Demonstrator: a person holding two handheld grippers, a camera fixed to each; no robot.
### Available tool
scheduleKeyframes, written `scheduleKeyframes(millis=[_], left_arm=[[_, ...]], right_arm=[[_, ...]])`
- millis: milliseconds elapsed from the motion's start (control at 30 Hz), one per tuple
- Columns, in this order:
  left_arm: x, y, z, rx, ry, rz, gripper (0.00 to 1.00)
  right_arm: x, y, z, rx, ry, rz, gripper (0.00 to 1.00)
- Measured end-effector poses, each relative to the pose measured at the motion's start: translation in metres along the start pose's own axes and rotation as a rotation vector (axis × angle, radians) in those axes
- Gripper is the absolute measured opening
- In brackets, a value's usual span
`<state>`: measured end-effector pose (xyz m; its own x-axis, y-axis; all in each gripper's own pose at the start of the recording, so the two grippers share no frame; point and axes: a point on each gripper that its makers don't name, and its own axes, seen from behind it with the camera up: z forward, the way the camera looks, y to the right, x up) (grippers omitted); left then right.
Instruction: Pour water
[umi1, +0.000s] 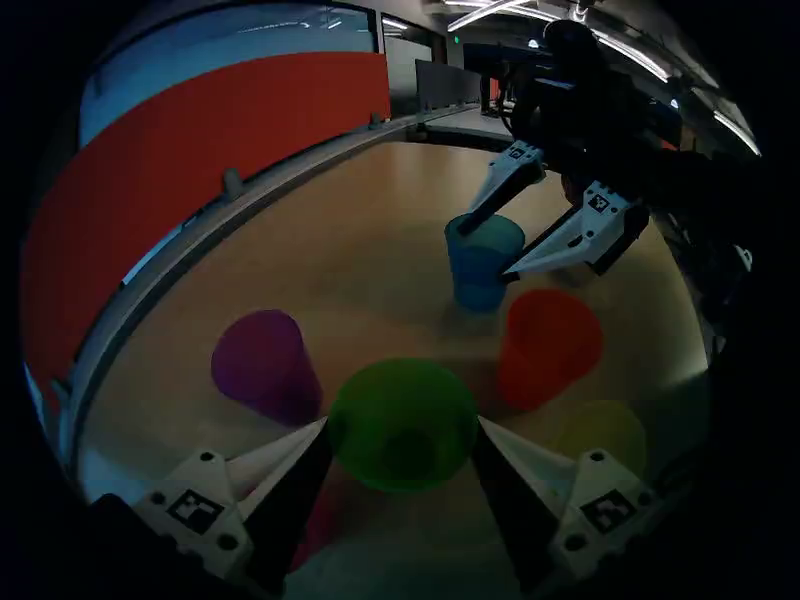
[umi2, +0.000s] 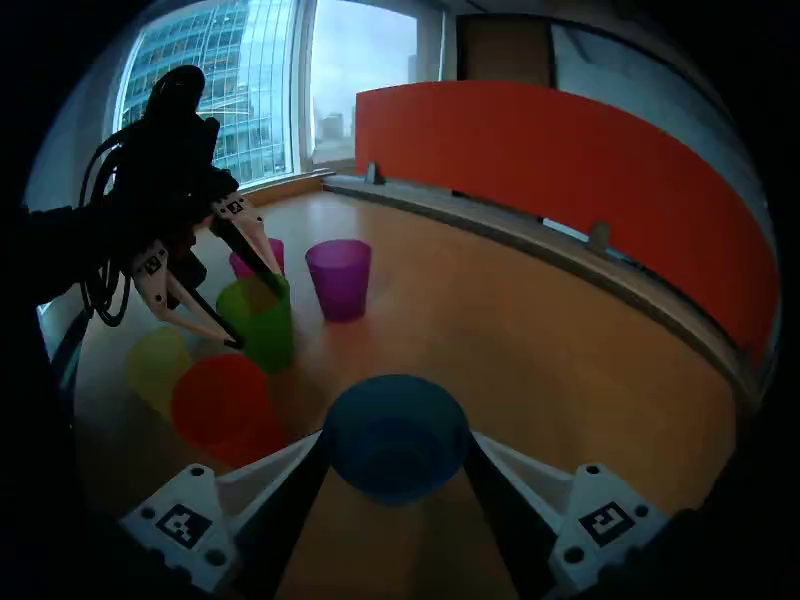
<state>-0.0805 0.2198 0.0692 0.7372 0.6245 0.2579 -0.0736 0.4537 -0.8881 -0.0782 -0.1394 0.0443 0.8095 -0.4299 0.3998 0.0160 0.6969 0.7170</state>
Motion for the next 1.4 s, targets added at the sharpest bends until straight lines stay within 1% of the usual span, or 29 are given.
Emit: scheduleKeyframes(millis=[267,467,667,800,1100,1400], left_arm=[[0.012,-0.001,-0.01,0.012,0.033,0.003,0.88],[0.025,-0.001,-0.025,0.033,0.067,0.007,0.88],[0.04,-0.001,-0.047,0.066,0.116,0.011,0.88],[0.052,-0.002,-0.063,0.09,0.16,0.008,0.88],[0.08,0.001,-0.098,0.13,0.264,-0.014,0.88],[0.102,0.007,-0.128,0.148,0.361,-0.042,0.88]], right_arm=[[0.016,-0.002,-0.011,0.001,0.032,0.011,0.92],[0.03,-0.001,-0.023,-0.015,0.059,0.003,0.92],[0.043,-0.005,-0.037,-0.03,0.088,-0.009,0.92],[0.054,-0.008,-0.047,-0.042,0.118,-0.012,0.92],[0.083,-0.019,-0.071,-0.059,0.2,-0.014,0.92],[0.109,-0.027,-0.09,-0.079,0.269,-0.031,0.92]])
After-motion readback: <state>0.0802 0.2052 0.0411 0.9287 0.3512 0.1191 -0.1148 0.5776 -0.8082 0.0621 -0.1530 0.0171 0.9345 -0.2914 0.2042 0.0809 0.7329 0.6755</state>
